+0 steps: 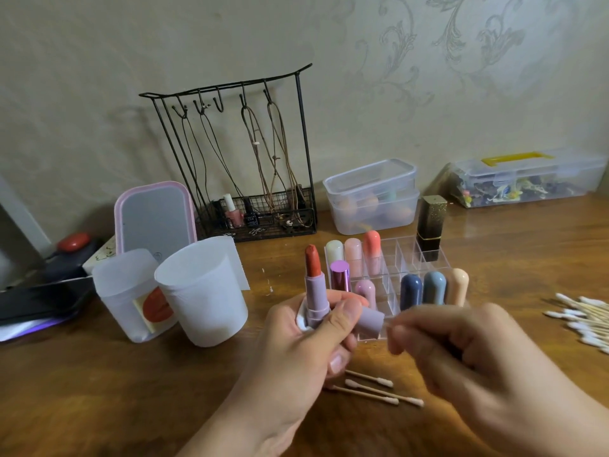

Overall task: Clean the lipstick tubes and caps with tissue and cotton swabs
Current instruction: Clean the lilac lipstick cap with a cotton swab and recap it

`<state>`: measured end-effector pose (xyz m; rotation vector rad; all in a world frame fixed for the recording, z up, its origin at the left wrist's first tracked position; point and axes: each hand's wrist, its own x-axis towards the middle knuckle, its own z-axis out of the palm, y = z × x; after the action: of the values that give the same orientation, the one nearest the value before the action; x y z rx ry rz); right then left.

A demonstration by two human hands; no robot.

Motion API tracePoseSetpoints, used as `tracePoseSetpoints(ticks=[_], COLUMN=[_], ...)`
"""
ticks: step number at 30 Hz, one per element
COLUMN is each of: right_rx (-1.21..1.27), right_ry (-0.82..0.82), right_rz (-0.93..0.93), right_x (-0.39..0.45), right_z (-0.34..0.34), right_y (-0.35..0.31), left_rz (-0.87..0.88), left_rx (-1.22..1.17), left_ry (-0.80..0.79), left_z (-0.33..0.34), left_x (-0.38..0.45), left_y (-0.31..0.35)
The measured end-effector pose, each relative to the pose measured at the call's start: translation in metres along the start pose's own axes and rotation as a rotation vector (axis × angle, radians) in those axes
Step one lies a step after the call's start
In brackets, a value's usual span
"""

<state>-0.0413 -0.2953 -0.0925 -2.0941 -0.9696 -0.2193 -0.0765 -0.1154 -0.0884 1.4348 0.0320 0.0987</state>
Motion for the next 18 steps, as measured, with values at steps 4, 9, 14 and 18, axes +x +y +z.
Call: tracePoseSetpoints(ticks=[4, 9, 14, 18], right_rx=[-0.151, -0.034, -0.264, -0.113], right_ry=[0.032, -0.03, -0.067, -0.068], right_rz=[0.009, -0.026, -0.05, -0.075], right_x=[0.002, 0.002, 0.002, 0.002], right_z=[0.002, -0.01, -0.01, -0.015], right_y=[0.008, 0.0, 0.007, -0.001], left_rz=[-0.025, -0.087, -0.135, -0.127], left_rx=[-0.033, -0.1, -0.169, -0.127], left_ry=[0.003, 0.027, 0.075, 0.079], left_z=[-0.003, -0.005, -0.008, -0.007], left_x=[0.002, 0.003, 0.005, 0.005], left_y=[0.0, 0.0, 0.001, -0.001])
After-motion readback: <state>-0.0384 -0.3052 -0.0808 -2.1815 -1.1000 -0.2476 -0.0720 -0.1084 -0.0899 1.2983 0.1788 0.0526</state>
